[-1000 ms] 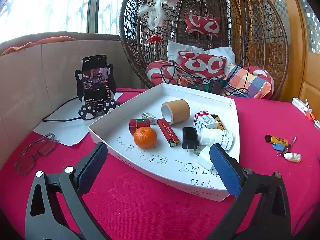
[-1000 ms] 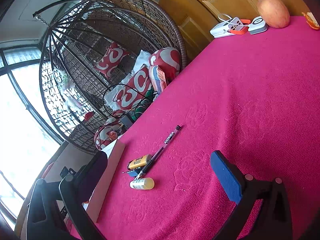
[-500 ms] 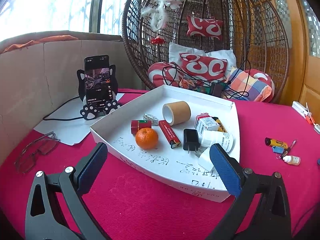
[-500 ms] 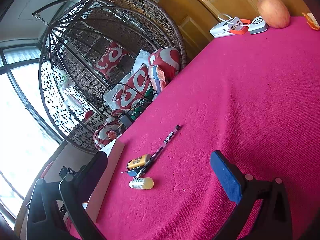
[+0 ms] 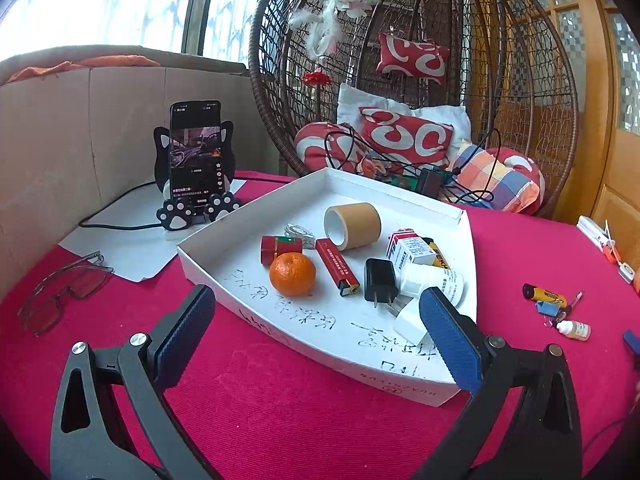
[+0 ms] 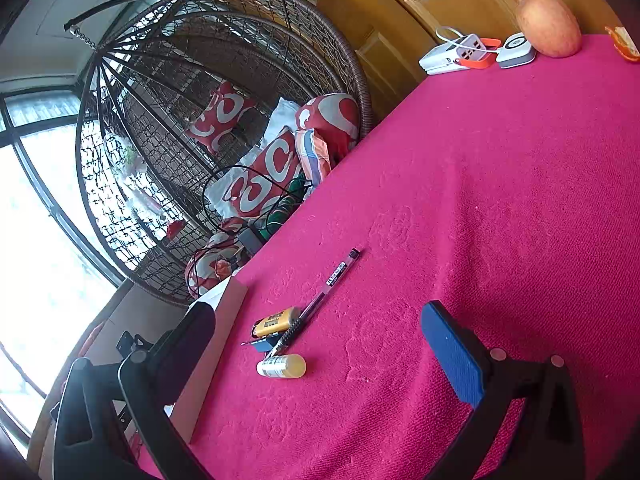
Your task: Organize rigid objects
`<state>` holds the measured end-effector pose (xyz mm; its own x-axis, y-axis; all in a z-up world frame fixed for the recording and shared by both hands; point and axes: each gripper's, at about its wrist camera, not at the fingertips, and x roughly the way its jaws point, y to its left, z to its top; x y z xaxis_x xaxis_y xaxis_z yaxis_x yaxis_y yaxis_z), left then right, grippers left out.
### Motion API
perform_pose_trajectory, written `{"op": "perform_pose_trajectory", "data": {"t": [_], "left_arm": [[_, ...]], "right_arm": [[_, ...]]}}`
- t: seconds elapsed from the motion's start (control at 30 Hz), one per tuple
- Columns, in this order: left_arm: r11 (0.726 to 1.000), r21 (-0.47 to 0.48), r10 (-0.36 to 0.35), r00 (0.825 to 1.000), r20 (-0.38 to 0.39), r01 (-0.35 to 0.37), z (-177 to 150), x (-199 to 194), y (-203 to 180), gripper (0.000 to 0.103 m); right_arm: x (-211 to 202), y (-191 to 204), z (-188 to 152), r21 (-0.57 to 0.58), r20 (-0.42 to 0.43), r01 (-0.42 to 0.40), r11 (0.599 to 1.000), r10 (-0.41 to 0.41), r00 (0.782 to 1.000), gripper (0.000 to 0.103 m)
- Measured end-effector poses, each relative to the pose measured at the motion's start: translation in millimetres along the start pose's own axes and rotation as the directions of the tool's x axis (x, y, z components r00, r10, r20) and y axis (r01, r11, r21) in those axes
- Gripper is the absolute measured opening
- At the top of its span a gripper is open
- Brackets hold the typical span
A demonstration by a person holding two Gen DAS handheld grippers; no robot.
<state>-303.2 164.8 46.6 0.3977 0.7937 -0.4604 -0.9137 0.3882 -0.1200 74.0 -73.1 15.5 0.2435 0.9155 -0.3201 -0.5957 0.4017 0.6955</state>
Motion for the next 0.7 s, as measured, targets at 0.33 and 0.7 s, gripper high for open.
{"op": "perform_pose_trajectory", "data": {"t": [0.33, 0.7], "left_arm": [[0.993, -0.111, -0.036, 0.999, -0.031, 0.033, 0.5, 5.5, 21.5, 0.103], [0.999, -0.002, -0.037, 0.998, 0.057, 0.037, -0.4, -10.6, 2.0, 0.103]], "right_arm": [[0.1, 1.7, -0.4, -0.006, -0.007, 0.014, 1.000, -0.014, 1.000, 0.103], [6.9, 6.4, -1.2, -0.015, -0.011, 0.068, 0.998, -0.068, 0.998, 0.103]]}}
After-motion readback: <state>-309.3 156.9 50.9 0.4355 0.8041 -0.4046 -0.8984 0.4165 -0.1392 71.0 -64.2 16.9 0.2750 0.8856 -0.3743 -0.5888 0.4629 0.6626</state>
